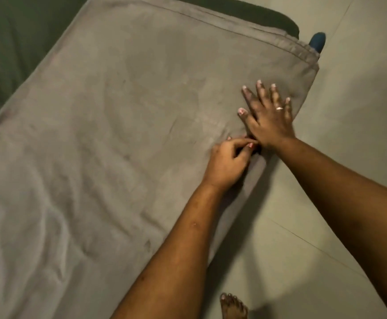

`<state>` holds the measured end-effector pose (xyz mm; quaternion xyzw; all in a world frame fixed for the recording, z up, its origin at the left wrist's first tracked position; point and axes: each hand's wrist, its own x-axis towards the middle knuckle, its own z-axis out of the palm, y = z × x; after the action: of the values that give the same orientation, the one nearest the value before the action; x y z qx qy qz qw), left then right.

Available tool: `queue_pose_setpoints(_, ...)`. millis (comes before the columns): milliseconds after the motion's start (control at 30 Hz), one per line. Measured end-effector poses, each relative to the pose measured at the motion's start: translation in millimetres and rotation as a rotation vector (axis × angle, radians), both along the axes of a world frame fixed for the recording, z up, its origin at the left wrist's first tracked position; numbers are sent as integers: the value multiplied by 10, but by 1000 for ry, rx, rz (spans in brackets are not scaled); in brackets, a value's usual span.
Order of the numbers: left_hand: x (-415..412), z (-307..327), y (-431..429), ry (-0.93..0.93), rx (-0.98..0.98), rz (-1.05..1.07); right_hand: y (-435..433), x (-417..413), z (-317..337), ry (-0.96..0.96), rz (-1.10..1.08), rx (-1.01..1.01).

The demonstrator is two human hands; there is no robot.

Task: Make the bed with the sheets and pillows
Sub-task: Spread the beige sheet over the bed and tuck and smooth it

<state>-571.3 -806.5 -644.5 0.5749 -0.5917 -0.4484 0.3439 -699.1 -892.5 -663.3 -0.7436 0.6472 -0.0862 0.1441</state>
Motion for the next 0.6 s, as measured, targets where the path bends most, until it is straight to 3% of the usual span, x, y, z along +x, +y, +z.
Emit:
queue_pose_setpoints(67, 141, 8, 101, 103, -47, 204, 4, -131, -68, 60, -117, 50)
queue_pose_setpoints(200, 670, -35, 434, -152, -190, 510, 7, -53, 45, 119, -396, 59)
queue_pose_setpoints(300, 1184, -135, 782, -442, -131, 541, 266, 574, 101, 127, -160, -84)
queue_pose_setpoints(433, 1958, -216, 1394, -767, 131, 524, 927, 1725, 41, 106, 204, -47)
queue_pose_setpoints(600, 2815, -242, 2128, -915, 335, 519, 1802, 2847, -62, 119, 408, 6)
